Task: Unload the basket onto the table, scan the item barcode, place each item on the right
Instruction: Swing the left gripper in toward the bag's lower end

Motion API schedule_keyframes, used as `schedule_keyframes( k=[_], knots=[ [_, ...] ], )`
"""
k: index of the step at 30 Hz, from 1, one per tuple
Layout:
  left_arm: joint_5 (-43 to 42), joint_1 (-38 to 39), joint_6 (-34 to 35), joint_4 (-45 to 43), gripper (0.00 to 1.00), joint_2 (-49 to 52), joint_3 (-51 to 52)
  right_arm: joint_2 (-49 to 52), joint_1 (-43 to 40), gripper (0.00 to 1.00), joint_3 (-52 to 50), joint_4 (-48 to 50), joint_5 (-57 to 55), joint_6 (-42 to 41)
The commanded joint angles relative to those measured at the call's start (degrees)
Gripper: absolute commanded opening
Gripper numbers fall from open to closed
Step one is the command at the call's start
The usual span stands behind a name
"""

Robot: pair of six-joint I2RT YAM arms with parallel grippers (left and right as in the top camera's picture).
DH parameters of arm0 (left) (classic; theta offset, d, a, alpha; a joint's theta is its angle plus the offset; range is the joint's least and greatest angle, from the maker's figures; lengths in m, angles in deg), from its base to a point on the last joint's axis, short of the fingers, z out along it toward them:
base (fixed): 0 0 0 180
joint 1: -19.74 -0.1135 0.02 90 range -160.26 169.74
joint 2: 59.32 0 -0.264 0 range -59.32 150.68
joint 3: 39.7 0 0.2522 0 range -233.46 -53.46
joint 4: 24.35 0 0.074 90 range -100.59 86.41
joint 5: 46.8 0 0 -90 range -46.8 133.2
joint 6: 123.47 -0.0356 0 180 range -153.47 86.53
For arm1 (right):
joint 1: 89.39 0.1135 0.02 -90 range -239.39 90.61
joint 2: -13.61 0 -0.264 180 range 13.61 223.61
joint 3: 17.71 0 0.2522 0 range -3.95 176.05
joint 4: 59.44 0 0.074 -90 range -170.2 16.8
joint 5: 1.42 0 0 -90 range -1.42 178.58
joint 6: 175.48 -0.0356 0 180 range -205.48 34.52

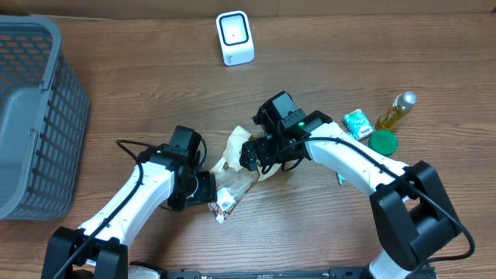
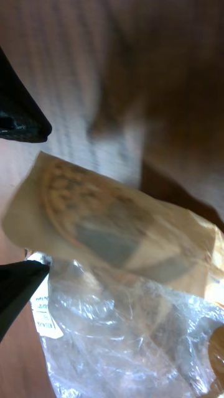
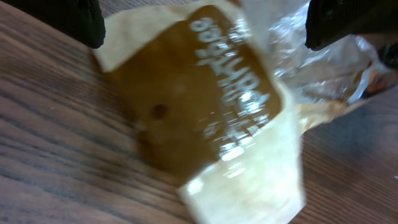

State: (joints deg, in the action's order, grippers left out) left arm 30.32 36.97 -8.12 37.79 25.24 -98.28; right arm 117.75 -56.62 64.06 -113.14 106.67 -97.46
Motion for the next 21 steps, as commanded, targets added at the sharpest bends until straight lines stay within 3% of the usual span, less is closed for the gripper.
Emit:
schedule_keyframes(
  k=[1, 11, 16, 21],
  knots=[
    [-0.72, 0.15, 0.42, -2.67, 0.66, 0.59, 0.24, 0.20, 0.35, 1.00, -0.22, 0.00, 3.52, 0.24],
    [-0.46, 0.15, 0.37, -9.57, 0.73, 0.59, 0.24, 0.20, 1.07, 1.00, -0.24, -0.59, 5.09, 0.28],
    [-0.24, 0.15, 0.39, -10.97, 0.71, 0.59, 0.24, 0.20, 1.07, 1.00, -0.24, 1.88, -2.08, 0.26],
    [-0.24, 0.15, 0.37, -10.71, 0.69, 0.61, 0.26, 0.26, 0.87, 1.00, -0.24, 3.17, -2.40, 0.24]
  ],
)
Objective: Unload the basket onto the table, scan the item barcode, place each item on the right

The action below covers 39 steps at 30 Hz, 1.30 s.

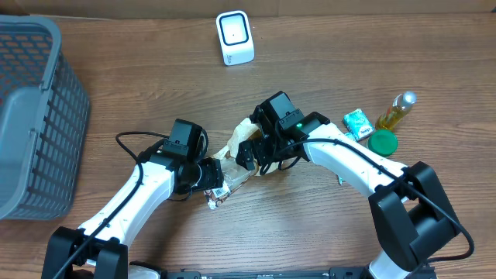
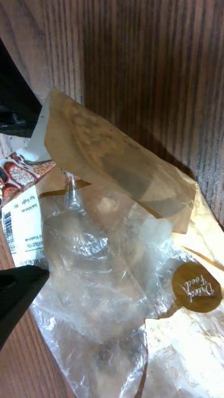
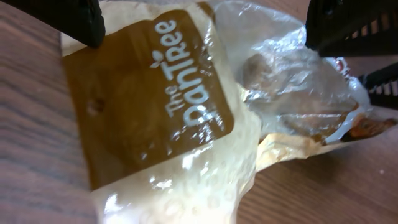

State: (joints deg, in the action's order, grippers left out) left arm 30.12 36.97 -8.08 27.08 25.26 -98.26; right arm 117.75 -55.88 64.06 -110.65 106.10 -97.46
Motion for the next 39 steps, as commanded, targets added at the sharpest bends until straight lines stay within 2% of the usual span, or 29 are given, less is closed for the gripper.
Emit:
schedule_keyframes(
  k=[1, 20, 39],
  knots=[
    [-0.04, 0.15, 0.33, 0.00, 0.69, 0.59, 0.24, 0.28, 0.13, 1.00, -0.24, 1.11, -1.88, 0.26],
    [-0.07, 0.15, 0.33, 0.02, 0.72, 0.59, 0.24, 2.93, 0.61, 1.00, -3.08, 7.39, -4.20, 0.02],
    [-0.04, 0.15, 0.35, 0.42, 0.67, 0.59, 0.24, 2.95, 0.50, 1.00, -4.90, 9.70, -2.47, -4.33]
  ],
)
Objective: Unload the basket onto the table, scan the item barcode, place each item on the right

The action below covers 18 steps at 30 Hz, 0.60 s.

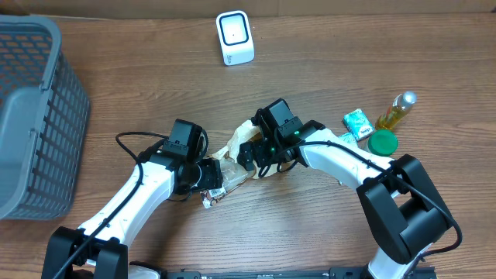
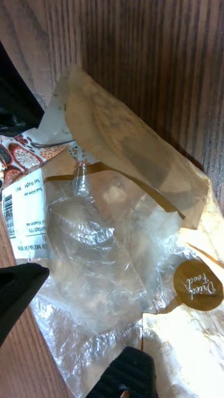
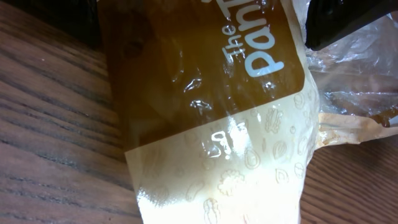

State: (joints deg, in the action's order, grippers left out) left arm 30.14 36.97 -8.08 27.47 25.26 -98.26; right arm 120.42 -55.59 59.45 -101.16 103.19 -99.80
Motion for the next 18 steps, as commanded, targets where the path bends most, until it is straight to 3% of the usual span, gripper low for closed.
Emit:
schedule_keyframes(
  k=[1, 14, 18],
  knots=[
    [-0.07, 0.15, 0.35, 0.02, 0.67, 0.59, 0.24, 0.28, 0.22, 1.00, -0.50, 0.31, 0.46, -2.38],
    [-0.07, 0.15, 0.35, 0.00, 0.67, 0.61, 0.24, 0.28, 0.22, 1.00, -3.45, 3.87, 5.90, -5.05],
    [-0.04, 0.15, 0.35, 0.00, 0.68, 0.61, 0.24, 0.28, 0.33, 0.89, -3.45, 3.69, 7.58, -6.97]
  ],
)
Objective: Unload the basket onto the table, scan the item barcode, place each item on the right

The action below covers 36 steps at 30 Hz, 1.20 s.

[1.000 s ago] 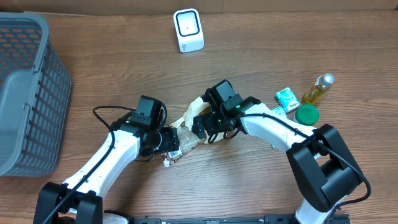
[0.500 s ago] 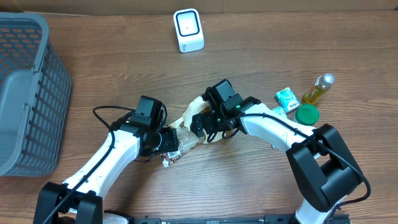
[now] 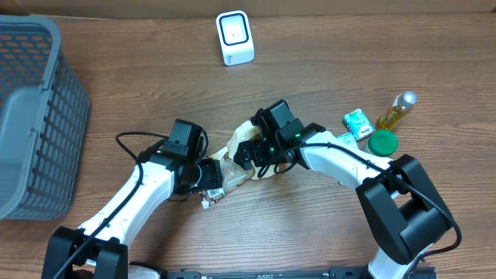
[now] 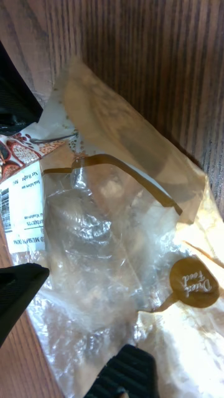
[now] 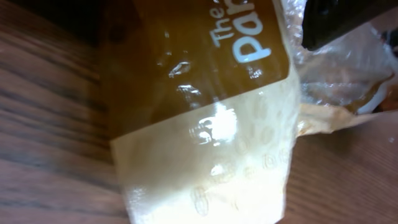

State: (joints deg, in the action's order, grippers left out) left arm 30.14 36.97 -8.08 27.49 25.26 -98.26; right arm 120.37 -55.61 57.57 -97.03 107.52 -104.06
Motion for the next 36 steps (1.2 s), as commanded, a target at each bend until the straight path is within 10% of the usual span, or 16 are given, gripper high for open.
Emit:
schedule_keyframes(
  k=[1, 36],
  knots=[
    [-0.04, 0.15, 0.33, -0.02, 0.68, 0.61, 0.24, 0.33, 0.35, 0.86, -1.57, -0.48, 3.28, -2.84],
    [-0.02, 0.15, 0.35, -0.24, 0.68, 0.61, 0.24, 0.96, 0.35, 0.52, -1.57, 5.97, 24.72, -2.91]
  ],
)
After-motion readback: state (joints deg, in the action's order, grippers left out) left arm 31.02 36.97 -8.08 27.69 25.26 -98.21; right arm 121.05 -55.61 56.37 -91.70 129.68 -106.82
